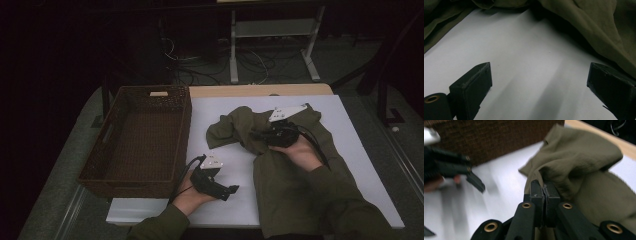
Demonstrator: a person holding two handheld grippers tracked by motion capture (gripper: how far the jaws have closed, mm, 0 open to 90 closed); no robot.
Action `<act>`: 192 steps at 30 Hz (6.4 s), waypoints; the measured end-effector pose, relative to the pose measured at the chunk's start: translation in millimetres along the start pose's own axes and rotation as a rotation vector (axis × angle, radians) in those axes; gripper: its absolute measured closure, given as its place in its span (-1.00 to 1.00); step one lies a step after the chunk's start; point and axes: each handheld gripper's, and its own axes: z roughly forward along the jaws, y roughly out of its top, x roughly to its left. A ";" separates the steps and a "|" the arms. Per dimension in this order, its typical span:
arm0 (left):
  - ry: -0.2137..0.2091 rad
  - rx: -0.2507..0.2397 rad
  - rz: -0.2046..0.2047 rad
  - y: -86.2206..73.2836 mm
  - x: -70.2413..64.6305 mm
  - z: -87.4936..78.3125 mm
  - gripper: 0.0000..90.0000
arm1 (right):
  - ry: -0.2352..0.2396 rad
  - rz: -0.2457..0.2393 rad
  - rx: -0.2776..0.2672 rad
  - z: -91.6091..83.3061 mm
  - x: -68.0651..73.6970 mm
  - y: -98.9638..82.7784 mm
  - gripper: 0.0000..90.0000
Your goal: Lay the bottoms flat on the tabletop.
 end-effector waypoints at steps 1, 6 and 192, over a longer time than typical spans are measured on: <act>0.000 0.000 -0.001 0.0 0.1 0.1 -0.87 | 0.008 -0.003 -0.007 1.1 1.4 2.8 0.93; -0.001 0.002 0.000 -0.2 0.0 0.1 -0.87 | 0.044 -0.034 0.013 14.9 13.1 9.2 0.93; 0.122 0.022 -0.101 42.3 46.2 18.8 0.99 | -0.183 0.111 0.145 -74.4 9.6 -106.3 -0.30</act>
